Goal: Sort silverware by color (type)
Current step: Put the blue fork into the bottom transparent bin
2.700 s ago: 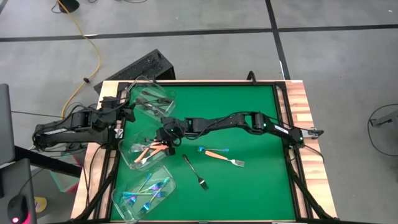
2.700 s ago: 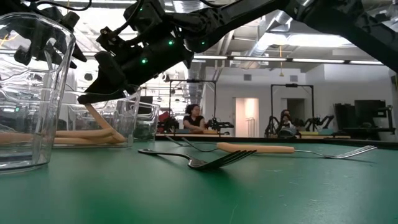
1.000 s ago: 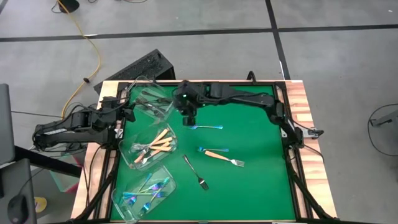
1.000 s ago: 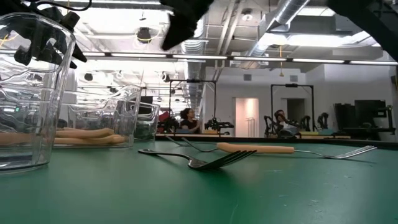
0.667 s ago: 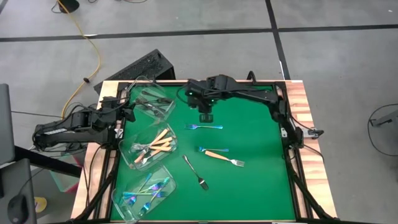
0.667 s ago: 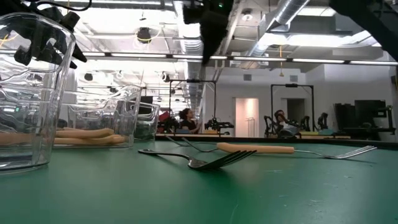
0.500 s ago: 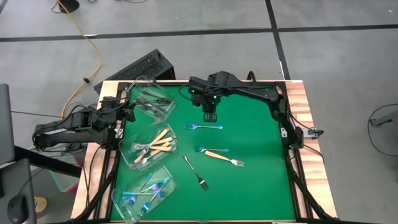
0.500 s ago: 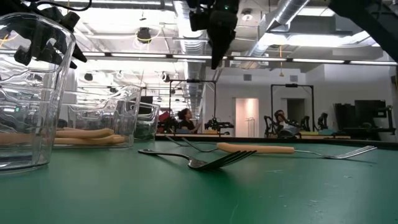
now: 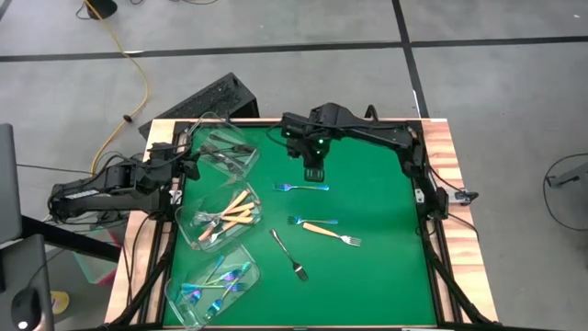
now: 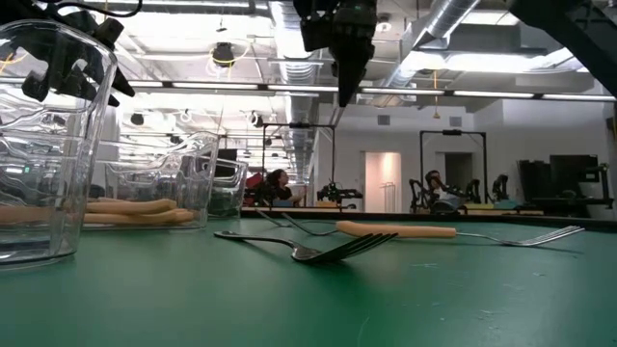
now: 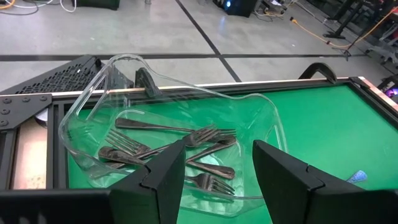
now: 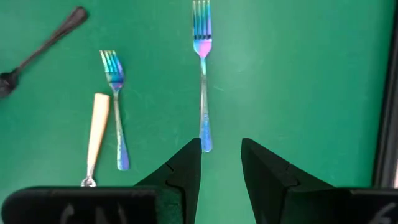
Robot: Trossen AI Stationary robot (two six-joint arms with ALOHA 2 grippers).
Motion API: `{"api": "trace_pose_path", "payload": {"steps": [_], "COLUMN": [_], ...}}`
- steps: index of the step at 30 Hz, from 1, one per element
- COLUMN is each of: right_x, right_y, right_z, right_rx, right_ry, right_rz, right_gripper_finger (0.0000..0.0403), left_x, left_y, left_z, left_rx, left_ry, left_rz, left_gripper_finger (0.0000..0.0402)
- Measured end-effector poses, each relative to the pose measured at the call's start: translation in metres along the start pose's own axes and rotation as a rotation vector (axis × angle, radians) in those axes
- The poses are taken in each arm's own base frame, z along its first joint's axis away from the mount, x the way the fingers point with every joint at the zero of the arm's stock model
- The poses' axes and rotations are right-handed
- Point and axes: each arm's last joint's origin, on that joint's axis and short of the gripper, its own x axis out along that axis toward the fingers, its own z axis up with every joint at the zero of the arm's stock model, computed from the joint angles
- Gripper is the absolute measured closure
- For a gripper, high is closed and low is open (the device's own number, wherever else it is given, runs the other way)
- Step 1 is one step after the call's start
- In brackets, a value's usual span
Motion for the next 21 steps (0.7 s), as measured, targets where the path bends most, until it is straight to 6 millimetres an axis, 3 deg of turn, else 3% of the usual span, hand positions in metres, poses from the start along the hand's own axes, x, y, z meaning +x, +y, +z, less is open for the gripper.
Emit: {"api": "trace_pose_path", "payload": {"steps": [3,9,14,21], "right_x": [-0.005,-0.001,0.027,0.085], "right_y": [0.004,0.015,0.03,0.051], "right_z": [-0.01,-0.069,-0.119,-0.143], "right_rx": [-0.003,0.041,0.155,0.182], "right_ry": [0.008,-0.016,-0.233,-0.49], "right_rz": [0.027,0.031,0.015,0.043], "right_gripper_finger": [0.027,0.027,0.027,0.027], "left_x": [0.0,0.0,0.0,0.0], "left_y": [0.0,0.001,0.001,0.001], "left_z": [0.0,-0.001,-0.001,-0.001], "left_rx": [0.0,-0.011,-0.011,-0.01], "left_ry": [0.0,0.003,0.002,0.008], "left_rz": [0.0,0.01,0.013,0.009], "left_gripper_finger": [0.023,0.023,0.023,0.023]}}
